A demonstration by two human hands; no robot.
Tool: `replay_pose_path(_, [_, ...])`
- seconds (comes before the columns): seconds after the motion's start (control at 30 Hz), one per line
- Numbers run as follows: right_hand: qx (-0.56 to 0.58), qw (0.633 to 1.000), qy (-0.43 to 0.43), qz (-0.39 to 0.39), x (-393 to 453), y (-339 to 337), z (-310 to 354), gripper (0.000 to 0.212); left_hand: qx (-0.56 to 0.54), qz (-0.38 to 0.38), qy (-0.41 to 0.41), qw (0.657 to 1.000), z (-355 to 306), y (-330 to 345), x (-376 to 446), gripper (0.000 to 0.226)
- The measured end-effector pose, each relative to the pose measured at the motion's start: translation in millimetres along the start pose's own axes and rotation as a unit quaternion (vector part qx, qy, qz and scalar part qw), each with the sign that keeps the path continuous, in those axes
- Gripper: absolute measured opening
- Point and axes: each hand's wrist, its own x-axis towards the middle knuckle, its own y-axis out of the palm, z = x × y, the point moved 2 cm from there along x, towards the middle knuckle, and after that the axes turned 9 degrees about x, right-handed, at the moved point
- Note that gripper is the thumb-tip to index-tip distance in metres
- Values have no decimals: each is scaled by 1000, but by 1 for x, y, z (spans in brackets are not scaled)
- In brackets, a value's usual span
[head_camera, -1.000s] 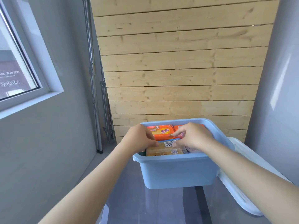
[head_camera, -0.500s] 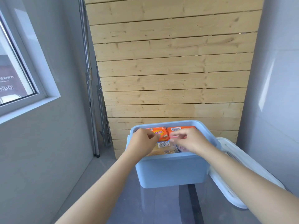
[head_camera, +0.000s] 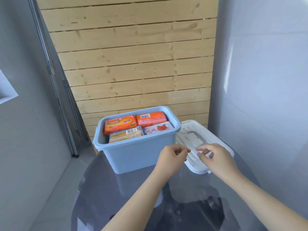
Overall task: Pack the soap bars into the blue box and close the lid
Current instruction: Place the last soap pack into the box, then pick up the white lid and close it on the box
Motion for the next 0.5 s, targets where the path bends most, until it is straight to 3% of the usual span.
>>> replay_pose_path(0.13, [-101,992,71,-17,7,-12,-47,35,4,15,-69,998,13,40,12,34])
replay_pose_path(0.23, [-155,978,140,12,24,-17,-68,55,5,17,-101,995,18,57,22,45])
replay_pose_path(0.37, [-173,965,189,57,40,-11,-84,69,11,5,-130,991,23,72,34,50])
replay_pose_path(0.5, [-153,960,231,43,47,-7,-89,80,-28,-31,-152,988,24,80,40,48])
